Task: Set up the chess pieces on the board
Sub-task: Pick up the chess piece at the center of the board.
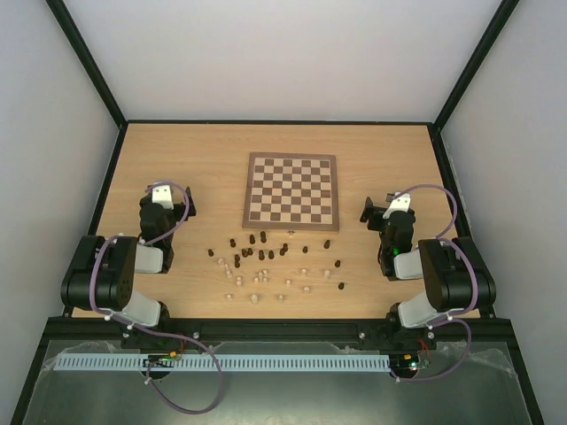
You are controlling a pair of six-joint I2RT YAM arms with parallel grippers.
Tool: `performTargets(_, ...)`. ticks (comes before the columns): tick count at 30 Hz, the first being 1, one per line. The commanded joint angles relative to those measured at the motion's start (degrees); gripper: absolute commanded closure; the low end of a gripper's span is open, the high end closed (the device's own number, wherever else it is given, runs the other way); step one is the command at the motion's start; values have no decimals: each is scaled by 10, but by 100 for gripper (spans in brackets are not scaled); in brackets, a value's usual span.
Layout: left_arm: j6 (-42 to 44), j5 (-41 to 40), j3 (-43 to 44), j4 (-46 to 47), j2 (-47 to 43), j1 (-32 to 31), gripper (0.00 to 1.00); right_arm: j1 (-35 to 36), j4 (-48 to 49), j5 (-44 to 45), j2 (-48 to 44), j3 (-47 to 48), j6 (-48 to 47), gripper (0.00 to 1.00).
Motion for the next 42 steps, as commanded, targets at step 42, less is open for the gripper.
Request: performTargets(42, -161, 5, 352, -586, -206, -156, 0, 4, -718, -156, -298, 263, 255, 1)
